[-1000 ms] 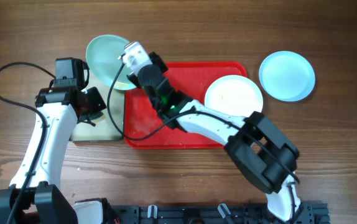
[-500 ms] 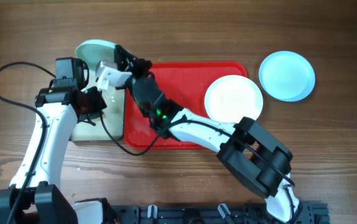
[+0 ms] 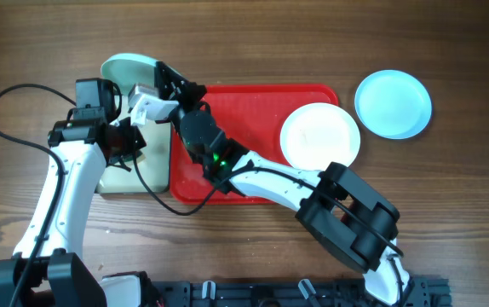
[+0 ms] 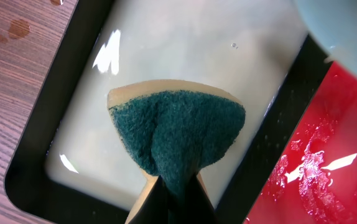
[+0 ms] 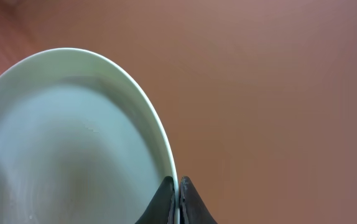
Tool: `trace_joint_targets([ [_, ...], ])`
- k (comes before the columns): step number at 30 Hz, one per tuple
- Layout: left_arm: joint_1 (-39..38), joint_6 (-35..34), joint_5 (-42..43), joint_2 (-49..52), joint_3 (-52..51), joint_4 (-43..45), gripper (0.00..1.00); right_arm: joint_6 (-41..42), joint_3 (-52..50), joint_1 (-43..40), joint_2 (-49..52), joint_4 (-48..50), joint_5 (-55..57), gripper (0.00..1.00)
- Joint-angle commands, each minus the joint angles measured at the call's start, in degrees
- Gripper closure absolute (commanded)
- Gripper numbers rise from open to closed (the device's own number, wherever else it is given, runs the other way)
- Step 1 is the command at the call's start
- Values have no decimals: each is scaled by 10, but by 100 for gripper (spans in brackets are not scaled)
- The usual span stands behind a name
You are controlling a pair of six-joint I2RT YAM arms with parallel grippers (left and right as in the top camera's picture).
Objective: Clean dirty plates on tray and stack at the side
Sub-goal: 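Carry the blue plate right and stack it on the other blue plate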
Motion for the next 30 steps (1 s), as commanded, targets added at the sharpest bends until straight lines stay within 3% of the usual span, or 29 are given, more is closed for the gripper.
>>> trace_joint_targets([
  [1,-2,-5,3,-5,-2,5,96,166,7,-17,5,-18,70,96],
  [10,-2,-5,3,-5,-2,5,96,478,7,-62,-2,-227,53,96],
  [16,-2,-5,3,-5,-2,5,96,599,7,-98,-59,-362,-145,96],
  [22,-2,-5,3,-5,-2,5,96,659,7,-168,-129,-485,-196,96],
  [30,-2,-5,3,-5,-2,6,96,657,7,-321,-205,-668,-314,96],
])
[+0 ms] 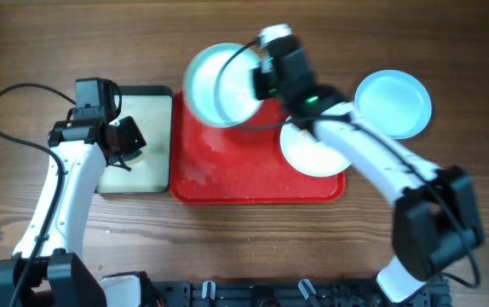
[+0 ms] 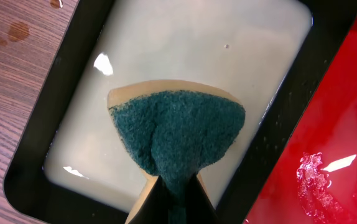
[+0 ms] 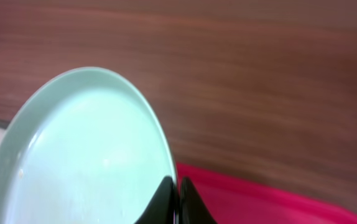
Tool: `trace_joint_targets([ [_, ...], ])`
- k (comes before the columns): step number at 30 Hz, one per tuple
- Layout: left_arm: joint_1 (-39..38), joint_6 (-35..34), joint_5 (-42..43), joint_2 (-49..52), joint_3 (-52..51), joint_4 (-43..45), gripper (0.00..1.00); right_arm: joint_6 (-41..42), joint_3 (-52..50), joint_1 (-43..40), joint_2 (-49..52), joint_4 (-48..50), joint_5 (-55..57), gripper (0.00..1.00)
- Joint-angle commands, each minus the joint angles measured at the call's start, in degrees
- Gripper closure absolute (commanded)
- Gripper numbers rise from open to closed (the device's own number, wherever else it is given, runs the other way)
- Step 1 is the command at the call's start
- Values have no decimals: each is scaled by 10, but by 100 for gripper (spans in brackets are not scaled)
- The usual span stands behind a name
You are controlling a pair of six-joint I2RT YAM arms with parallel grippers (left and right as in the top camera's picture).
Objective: Clean dirty plates on tray and stack at the side
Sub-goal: 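Carry the blue plate right and stack it on the other blue plate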
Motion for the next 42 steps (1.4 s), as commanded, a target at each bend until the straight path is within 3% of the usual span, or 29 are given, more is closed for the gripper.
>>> trace_joint_targets([
  [1,-2,-5,3,-5,-2,3,96,15,5,-75,-40,-65,-78,96],
  [9,-2,-5,3,-5,-2,5,96,-3,5,-250,-44,-194,-122,96],
  [21,-2,-5,3,-5,-2,8,96,4,-8,-433,-41,-236,-91,96],
  [27,-2,-5,3,-5,-2,9,96,28,-38,-478,-38,-214,-44,95],
  [42,-2,-5,3,-5,-2,9,96,32,-118,-478,-30,-112,-5,95],
])
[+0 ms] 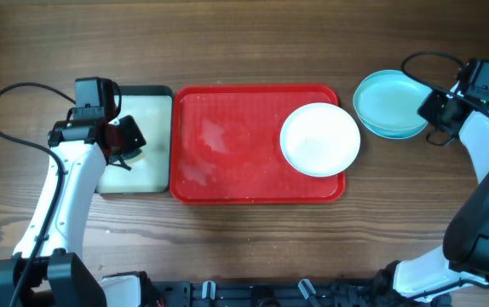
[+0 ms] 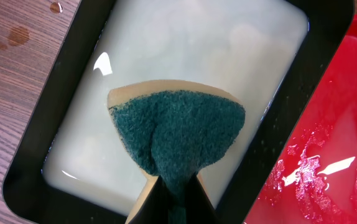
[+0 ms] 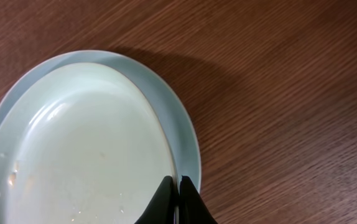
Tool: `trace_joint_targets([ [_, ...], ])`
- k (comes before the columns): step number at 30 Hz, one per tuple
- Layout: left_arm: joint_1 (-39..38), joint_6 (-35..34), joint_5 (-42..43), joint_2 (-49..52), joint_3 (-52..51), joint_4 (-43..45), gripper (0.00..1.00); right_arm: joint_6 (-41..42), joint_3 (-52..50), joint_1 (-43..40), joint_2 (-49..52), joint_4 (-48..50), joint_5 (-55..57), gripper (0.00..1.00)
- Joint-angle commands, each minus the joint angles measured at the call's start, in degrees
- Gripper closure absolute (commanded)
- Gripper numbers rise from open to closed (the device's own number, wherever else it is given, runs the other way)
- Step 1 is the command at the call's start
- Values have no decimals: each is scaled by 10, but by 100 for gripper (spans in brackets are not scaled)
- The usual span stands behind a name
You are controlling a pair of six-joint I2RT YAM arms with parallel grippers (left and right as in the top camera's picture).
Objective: Clean dirty plates on tray and stack at the side
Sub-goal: 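Carry the blue plate right and stack it on the other blue plate, then move right gripper to the white plate and grasp its rim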
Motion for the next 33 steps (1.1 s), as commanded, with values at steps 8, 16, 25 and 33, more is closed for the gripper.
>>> trace_joint_targets([
  [8,-2,-5,3,-5,-2,2,96,8,-3,1,-2,-4,-23,25],
  [16,-2,-5,3,-5,-2,3,96,-70,-3,21,-2,-83,-180,32],
  [25,-2,-5,12,-5,-2,10,96,-103,-3,90,-2,-165,-188,46],
  [33,-2,-5,12,-5,-2,10,96,-127,-7,133,-2,-183,-186,57],
])
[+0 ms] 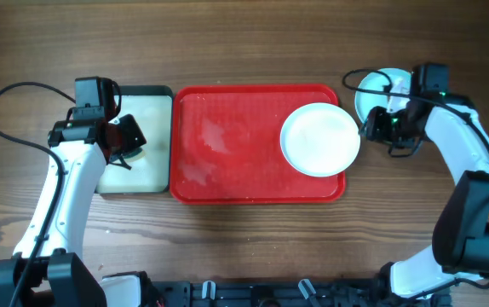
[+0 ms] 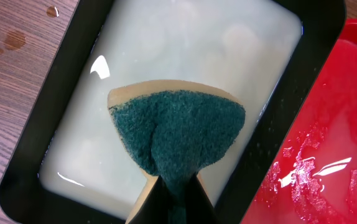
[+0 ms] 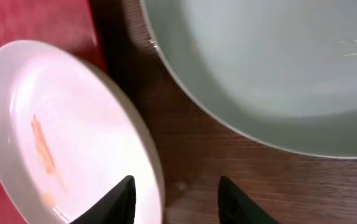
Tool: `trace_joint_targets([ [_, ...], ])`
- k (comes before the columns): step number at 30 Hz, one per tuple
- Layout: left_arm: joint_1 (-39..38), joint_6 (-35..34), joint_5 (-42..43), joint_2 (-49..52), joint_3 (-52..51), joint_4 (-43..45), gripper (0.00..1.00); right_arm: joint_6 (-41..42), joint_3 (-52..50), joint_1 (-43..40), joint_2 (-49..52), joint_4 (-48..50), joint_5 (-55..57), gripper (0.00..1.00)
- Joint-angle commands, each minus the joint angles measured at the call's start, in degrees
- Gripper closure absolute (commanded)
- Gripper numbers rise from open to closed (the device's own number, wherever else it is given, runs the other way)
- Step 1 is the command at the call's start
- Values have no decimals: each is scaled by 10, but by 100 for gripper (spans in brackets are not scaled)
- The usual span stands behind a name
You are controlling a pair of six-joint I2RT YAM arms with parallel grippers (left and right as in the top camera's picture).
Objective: Clean dirty plates on tray and stack at the side
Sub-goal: 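Move right gripper to the white plate and grasp its rim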
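Note:
A white plate [image 1: 319, 139] with an orange smear [image 3: 41, 149] lies on the right end of the red tray [image 1: 227, 145]. Off the tray to the right, pale blue plates [image 1: 371, 95] sit stacked on the table, partly under my right arm. My right gripper [image 1: 371, 128] is open and holds nothing. It straddles the white plate's right rim [image 3: 147, 155], with the blue stack [image 3: 265, 62] just beyond. My left gripper [image 2: 173, 199] is shut on a green sponge [image 2: 178, 134], which it holds above the black tub [image 2: 45, 127] of milky water.
The tub [image 1: 134, 175] stands against the tray's left edge. The tray floor [image 2: 328, 143] is wet and streaked. Water drops lie on the wood left of the tub. A black rail runs along the table's front edge.
My right gripper has let go of the pale blue plate, which now rests on the stack. It has opened and moved left to the white plate's right rim. The left arm has not moved.
My right gripper first held a pale blue plate by its rim, tilted over the tub beside the sponge. It then held the plate over the tray's back edge, then on the blue plate at the right. Now the plate lies there, released.

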Motion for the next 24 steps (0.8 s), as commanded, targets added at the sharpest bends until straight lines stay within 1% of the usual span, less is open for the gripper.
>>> trace_joint_targets([
  [1,-2,-5,7,-5,-2,3,96,-14,-10,17,-2,5,-11,58],
  [3,-2,-5,7,-5,-2,3,96,-14,-21,25,-2,14,-10,60],
  [6,-2,-5,7,-5,-2,3,96,-14,-39,37,-2,29,8,68],
  [9,-2,-5,7,-5,-2,3,96,-14,-52,43,-2,42,11,73],
  [12,-2,-5,7,-5,-2,3,96,-7,-59,49,-2,56,10,94],
  [15,-2,-5,7,-5,-2,4,96,23,-59,57,-2,63,1,96],
  [18,-2,-5,7,-5,-2,4,96,51,-59,75,-2,67,-41,96],
  [24,-2,-5,7,-5,-2,3,96,117,-59,135,-2,99,-41,95],
])
